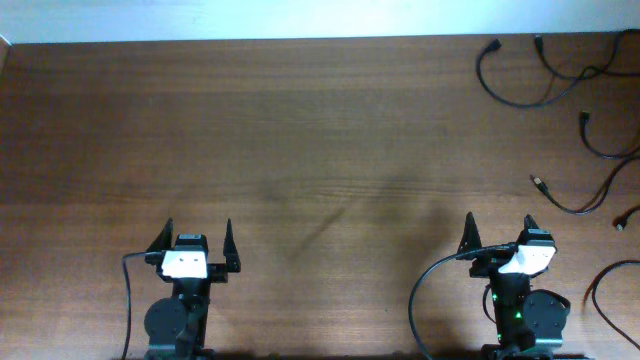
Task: Untangle cables
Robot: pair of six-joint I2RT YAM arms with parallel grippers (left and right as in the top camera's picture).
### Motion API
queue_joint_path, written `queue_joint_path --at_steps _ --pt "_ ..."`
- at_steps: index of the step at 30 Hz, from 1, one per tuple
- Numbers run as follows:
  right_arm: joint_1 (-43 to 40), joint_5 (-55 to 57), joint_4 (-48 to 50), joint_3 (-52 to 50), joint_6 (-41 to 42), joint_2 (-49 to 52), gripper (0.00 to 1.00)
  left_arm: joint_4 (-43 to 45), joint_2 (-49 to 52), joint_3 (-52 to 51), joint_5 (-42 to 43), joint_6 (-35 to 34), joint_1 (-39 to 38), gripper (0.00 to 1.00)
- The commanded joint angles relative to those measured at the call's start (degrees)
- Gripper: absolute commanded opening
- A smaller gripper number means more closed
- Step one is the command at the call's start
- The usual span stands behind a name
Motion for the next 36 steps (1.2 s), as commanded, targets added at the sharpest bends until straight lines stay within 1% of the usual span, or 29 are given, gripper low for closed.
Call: queue_joint_path --at_steps 1,4,36 --pt "1.4 0.1 0.0 -0.5 0.3 -0.4 0.99 -0.3 -0.3 -0.1 -0.6 0.9 -0.2 0.99" --pt "3.1 0.1 0.0 -0.5 0.3 -0.4 0.99 -0.3 -0.3 -0.1 -0.6 0.9 -0.2 0.99" --pt "3.1 0.1 0.0 -0.5 0.3 -0.4 0.99 -0.2 -0.3 -0.1 -0.6 0.9 -0.2 0.99"
